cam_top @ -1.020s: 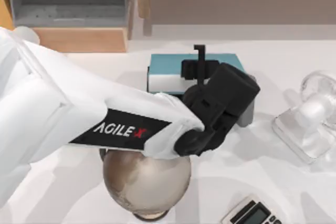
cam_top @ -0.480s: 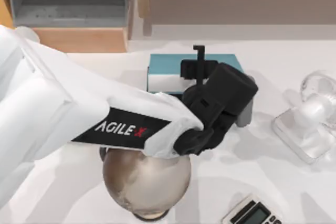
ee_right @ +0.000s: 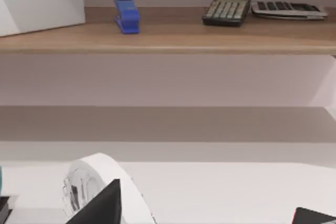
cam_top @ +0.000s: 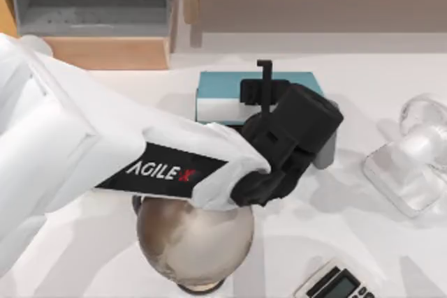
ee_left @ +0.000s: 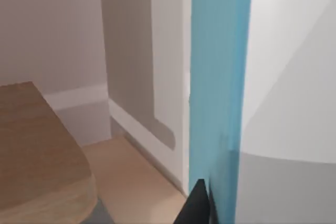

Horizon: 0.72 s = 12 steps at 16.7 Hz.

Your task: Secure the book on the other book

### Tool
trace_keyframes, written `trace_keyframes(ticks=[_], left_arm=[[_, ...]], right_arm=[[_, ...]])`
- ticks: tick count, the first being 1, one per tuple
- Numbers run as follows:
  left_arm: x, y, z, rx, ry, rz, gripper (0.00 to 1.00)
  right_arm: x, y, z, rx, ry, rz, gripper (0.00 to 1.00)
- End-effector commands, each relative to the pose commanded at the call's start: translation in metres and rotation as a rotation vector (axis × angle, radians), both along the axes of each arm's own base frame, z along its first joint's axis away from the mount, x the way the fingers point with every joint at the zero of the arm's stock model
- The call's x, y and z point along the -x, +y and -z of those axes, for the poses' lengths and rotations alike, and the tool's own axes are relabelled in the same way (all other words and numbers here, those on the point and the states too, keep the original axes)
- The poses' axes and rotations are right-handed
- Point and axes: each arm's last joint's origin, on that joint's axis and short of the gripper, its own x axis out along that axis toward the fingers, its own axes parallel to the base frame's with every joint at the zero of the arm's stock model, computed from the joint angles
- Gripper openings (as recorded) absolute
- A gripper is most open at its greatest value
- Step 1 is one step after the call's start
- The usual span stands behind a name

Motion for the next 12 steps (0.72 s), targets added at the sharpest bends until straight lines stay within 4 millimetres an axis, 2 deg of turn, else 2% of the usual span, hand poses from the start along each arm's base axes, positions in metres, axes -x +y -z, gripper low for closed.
trace_keyframes(ticks=[7,12], left_arm=[[0.0,0.0,0.0,0.0,0.0,0.0,0.98],[0.0,0.0,0.0,0.0,0.0,0.0,1.0]], right_arm=[[0.0,0.0,0.0,0.0,0.0,0.0,1.0],[0.0,0.0,0.0,0.0,0.0,0.0,1.0]])
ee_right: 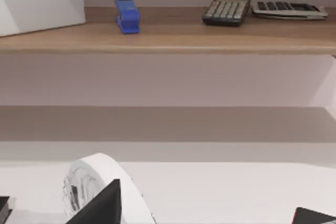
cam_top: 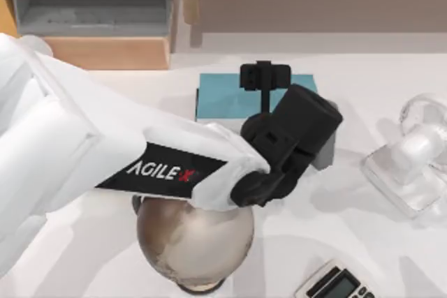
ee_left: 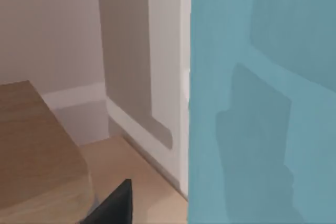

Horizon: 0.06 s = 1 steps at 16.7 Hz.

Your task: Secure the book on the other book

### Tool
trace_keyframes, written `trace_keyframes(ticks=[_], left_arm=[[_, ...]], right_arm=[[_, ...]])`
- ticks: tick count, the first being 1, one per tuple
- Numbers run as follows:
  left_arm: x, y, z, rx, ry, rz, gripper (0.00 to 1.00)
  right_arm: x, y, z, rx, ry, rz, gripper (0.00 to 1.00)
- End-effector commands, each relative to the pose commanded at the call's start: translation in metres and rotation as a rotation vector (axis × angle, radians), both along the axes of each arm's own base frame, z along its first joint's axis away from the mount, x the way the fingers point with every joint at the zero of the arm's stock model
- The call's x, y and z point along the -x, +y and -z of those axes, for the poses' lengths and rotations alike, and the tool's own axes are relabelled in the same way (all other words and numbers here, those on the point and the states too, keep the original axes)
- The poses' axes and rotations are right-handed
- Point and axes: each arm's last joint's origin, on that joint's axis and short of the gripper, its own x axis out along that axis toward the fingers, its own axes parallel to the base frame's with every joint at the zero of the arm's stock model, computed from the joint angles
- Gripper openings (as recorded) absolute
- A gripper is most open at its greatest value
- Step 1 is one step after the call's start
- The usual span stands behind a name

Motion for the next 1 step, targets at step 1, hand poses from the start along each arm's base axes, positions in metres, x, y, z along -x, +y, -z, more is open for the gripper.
trace_keyframes(ticks=[1], left_arm=[[0.0,0.0,0.0,0.0,0.0,0.0,1.0]], right_arm=[[0.0,0.0,0.0,0.0,0.0,0.0,1.0]])
